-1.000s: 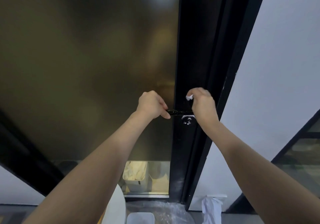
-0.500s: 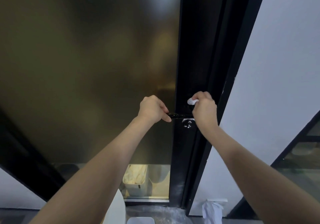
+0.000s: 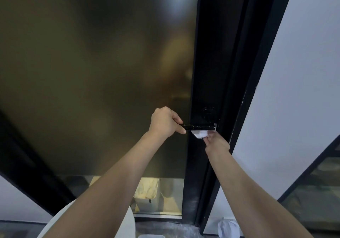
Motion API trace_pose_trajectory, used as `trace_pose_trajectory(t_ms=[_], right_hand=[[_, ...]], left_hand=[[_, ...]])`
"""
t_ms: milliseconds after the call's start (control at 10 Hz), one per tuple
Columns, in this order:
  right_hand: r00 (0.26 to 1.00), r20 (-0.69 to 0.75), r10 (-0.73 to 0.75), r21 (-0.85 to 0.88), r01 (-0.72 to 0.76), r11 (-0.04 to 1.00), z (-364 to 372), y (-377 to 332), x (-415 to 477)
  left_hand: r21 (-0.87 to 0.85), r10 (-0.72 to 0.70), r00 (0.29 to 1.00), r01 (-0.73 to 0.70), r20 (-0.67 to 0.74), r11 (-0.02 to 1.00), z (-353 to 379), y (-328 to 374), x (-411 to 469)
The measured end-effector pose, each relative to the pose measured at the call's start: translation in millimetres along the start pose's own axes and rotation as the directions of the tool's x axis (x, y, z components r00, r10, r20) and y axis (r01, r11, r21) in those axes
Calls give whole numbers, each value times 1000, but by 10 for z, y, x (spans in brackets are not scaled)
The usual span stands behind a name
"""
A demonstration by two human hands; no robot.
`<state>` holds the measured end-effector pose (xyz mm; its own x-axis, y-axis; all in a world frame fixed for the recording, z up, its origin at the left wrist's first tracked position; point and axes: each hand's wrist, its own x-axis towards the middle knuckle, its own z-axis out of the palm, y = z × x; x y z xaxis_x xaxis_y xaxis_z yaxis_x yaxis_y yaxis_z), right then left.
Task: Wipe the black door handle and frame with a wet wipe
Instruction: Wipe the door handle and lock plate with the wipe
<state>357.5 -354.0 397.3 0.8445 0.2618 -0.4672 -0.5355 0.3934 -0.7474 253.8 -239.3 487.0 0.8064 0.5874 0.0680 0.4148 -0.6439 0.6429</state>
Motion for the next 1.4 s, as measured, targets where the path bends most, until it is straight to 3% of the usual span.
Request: trace_pose_trajectory(t_ms=[100, 200, 400, 700, 800, 900, 1000, 1100, 1200, 1300, 1400], right_hand=[[999, 26, 45, 59, -47, 997, 35, 24, 177], [979, 140, 145, 244, -177, 954, 224, 27, 228], [980, 171, 105, 480, -176, 859, 358, 37, -141], [984, 158, 88, 486, -155, 860, 189, 45, -138], [977, 211, -1, 401, -86, 912, 95, 91, -197], [977, 208, -39, 210, -6, 978, -40, 111, -204], [989, 139, 49, 90, -62, 994, -288, 103, -175], [997, 74, 37, -32, -34, 999, -438, 90, -177], [936, -87, -340, -272, 306, 912, -370, 18, -299], [688, -8, -725, -416, 657, 628, -167, -173, -489], [500, 192, -845, -490, 794, 359, 10, -410, -464]], left_hand=[[-5, -1, 1000, 1, 1, 1000, -2, 1, 17], [0, -3, 1000, 3, -1, 1000, -10, -9, 35], [4, 11, 1000, -11, -3, 1000, -13, -8, 42], [-54, 7, 1000, -9, -22, 999, 26, -35, -24], [-92, 16, 999, -20, -42, 996, 36, -68, -27], [-180, 78, 991, -97, -108, 979, 81, -154, -86], [-511, -76, 942, -108, -326, 853, 257, -294, -221], [-818, -486, 839, 90, -246, 568, 453, -405, -282], [-723, -459, 842, 126, -283, 679, 504, -366, -293], [-568, -241, 857, -71, -455, 820, 419, -242, -271], [-267, 92, 897, -225, -431, 937, 324, -178, -216]])
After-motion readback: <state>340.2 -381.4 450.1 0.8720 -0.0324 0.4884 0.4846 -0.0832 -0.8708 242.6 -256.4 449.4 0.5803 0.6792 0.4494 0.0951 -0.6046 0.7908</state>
